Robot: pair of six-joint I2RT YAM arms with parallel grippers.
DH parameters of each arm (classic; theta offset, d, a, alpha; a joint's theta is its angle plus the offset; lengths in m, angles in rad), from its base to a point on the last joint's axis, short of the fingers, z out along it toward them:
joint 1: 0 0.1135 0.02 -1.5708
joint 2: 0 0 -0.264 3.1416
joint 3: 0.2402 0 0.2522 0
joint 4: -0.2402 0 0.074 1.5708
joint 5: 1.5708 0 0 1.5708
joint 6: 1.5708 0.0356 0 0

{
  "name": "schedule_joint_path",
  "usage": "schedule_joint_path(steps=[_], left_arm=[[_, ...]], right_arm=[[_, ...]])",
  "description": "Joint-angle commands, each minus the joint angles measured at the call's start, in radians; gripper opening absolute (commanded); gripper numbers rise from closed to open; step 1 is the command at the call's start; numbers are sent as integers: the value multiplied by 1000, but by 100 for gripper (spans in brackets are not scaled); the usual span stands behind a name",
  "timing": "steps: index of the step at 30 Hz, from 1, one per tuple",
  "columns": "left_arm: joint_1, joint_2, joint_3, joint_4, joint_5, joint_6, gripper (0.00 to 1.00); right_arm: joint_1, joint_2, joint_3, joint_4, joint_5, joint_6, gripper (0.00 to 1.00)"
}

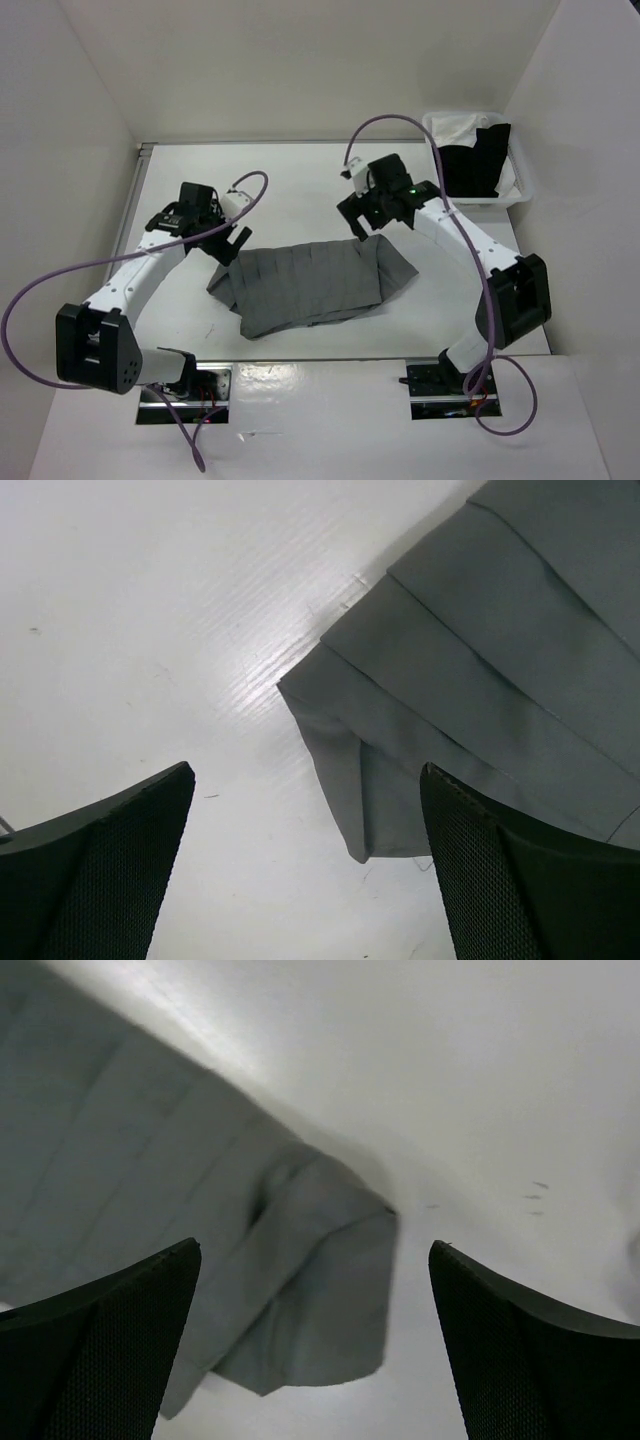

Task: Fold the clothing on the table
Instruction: Fold the skirt

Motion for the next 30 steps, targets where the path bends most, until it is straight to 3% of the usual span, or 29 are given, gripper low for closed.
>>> schedule_joint_path(steps=[1, 9, 14, 30], left_arm=[[7, -63, 15, -12, -22, -93, 100], [16, -63, 137, -104, -134, -280, 100], [27, -52, 167, -113, -125, -363, 100], [59, -22, 121, -68, -151, -373, 100]], right_arm=[[61, 66, -9, -79, -78, 40, 99], [147, 202, 24, -79, -106, 115, 99], [178, 251, 33, -79, -106, 135, 99], [198, 464, 68, -33, 51, 143, 99]])
